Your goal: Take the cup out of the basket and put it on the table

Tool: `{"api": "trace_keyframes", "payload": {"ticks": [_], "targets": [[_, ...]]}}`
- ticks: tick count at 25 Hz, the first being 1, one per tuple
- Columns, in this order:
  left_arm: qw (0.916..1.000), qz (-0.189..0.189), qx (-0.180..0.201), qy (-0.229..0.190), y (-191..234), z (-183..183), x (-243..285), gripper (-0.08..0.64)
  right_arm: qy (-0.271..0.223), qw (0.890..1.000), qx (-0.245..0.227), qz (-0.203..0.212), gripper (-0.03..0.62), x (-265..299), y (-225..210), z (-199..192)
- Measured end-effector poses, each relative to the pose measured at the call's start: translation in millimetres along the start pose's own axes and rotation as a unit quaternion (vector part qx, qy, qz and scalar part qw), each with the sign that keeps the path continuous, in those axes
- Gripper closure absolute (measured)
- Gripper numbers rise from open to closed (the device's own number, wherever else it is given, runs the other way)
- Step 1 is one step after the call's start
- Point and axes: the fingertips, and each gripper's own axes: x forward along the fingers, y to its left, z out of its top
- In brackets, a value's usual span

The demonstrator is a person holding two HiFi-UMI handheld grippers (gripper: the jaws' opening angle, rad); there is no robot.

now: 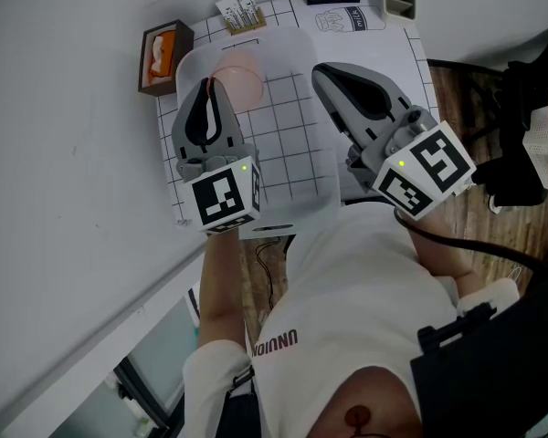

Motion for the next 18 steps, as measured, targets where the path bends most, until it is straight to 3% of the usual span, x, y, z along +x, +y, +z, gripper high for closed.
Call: {"api": "trace_keyframes", "payload": {"ticks": [18], "targets": [[1.0000, 0.000, 0.006, 0.001, -2.5, -1.3, -0.9, 0.528, -0.001, 1.000, 0.010, 0.003, 0.574, -1.7, -2.4, -3.4]]}}
